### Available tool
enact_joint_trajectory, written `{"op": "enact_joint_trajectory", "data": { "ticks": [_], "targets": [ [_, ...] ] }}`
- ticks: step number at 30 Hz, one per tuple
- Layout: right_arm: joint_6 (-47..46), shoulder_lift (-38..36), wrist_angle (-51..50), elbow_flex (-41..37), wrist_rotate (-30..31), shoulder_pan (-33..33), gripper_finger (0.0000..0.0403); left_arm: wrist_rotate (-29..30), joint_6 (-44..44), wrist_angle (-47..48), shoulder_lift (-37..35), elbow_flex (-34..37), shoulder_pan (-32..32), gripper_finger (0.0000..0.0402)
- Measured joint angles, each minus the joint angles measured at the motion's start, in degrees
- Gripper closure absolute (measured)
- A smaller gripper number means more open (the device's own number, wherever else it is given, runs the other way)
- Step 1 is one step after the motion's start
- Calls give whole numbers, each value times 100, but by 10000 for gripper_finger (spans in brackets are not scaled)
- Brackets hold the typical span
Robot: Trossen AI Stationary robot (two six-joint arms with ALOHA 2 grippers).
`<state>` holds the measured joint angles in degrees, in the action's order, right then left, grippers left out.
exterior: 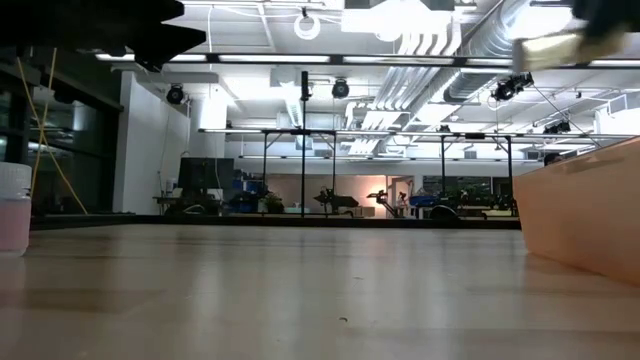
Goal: Pick and place pill bottles into a basket
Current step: Put the yellow medicine bottle into the orange bin
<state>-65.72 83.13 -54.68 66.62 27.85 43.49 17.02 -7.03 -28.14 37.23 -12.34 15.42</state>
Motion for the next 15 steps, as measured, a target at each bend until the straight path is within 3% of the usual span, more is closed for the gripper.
{"op": "enact_joint_trajectory", "data": {
  "ticks": [4,10,15],
  "targets": [
    [-664,39,-579,-3,51,501,305,2,0,-1,0,0,0,50],
    [-276,228,-870,-3,651,897,305,9,-4,0,0,0,0,50],
    [-298,535,-1507,-3,567,848,305,9,-6,0,0,0,0,50]
  ]
}}
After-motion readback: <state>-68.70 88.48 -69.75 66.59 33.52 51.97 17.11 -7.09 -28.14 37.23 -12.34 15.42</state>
